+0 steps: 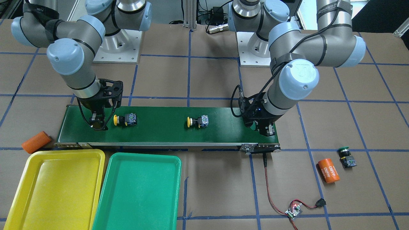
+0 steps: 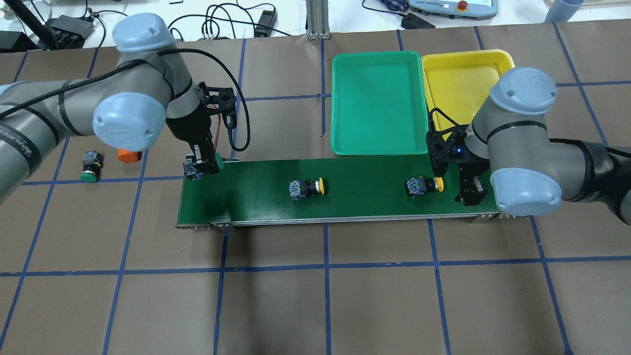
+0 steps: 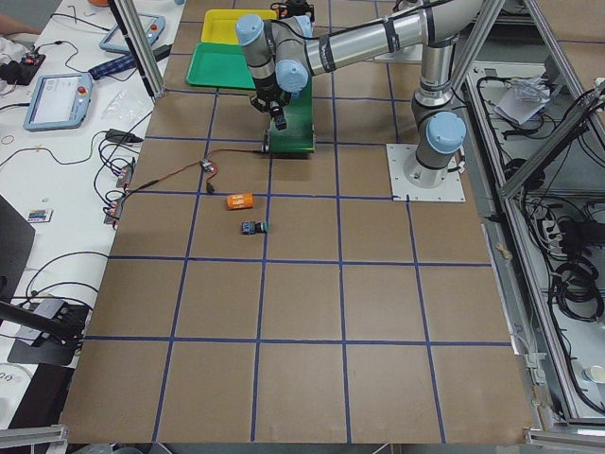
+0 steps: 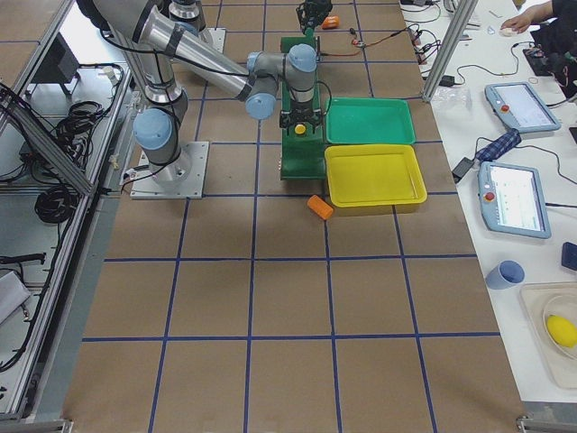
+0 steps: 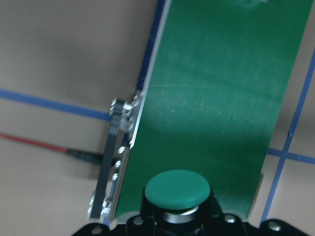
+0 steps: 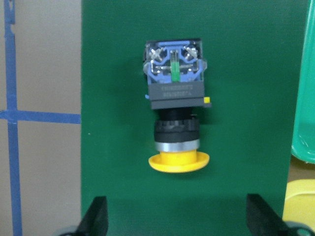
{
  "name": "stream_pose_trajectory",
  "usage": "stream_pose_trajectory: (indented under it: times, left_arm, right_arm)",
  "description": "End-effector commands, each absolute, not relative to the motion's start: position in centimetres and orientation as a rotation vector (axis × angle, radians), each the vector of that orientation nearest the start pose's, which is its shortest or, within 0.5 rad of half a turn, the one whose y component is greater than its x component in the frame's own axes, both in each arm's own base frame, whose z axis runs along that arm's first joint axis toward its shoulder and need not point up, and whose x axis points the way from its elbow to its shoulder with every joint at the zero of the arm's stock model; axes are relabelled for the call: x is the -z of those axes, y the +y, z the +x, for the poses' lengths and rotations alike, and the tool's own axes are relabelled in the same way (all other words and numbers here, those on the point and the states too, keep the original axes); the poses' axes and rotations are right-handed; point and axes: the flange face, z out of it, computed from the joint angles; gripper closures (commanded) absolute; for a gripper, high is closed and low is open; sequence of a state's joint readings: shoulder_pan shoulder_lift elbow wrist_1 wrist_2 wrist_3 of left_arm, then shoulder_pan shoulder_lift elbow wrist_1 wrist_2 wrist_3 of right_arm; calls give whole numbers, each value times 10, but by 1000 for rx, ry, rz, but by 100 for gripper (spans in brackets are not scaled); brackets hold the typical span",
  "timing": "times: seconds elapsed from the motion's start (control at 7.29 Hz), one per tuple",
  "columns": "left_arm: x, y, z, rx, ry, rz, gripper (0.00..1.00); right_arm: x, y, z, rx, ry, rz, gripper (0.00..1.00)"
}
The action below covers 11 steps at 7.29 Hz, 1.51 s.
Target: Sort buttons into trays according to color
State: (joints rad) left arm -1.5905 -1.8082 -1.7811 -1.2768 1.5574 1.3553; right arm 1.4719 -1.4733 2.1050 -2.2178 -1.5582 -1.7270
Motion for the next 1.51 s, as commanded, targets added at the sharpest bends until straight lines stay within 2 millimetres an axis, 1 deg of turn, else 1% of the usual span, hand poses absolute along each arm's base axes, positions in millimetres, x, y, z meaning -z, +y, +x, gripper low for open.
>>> stream_pose_trajectory:
  times: [0.0,0.14,0.27,0.41,0.55,0.69,0.82,0.96,1.1,1.24,1.37]
  left_arm:
    - [-258,-513,-167,-241,2429,2105,100]
    - [-259,-513,-175,-238,2368,2103,100]
    - [-262,-506,-186,-239,2355,2104,1]
    - [-254,-490,-194,-256,2361,2104,0]
    - [-256,-494,-192,-212,2348,2085,0]
    - [-280,-502,-190,-172,2328,2065,0]
    - [-310,-515,-183,-165,2351,2050,0]
    - [-322,-542,-139,-214,2467,1969,0]
    - [-325,-566,-80,-128,2643,1853,0]
    - [-312,-580,-32,-74,2773,1780,0]
    - [-301,-588,8,-64,2814,1737,0]
  right_arm:
    - [-252,-467,94,24,2157,-2280,0]
    - [-251,-467,94,21,2156,-2278,0]
    - [-252,-467,94,25,2159,-2275,0]
    - [-250,-467,97,22,2154,-2277,1]
    - [-250,-467,101,20,2143,-2289,5]
    - [-249,-467,103,19,2137,-2290,6]
    - [-248,-467,103,15,2133,-2293,22]
    - [-249,-468,102,13,2130,-2300,41]
    - [-249,-468,102,13,2135,-2298,39]
    - [-251,-470,102,17,2139,-2299,38]
    - [-252,-470,102,21,2141,-2298,38]
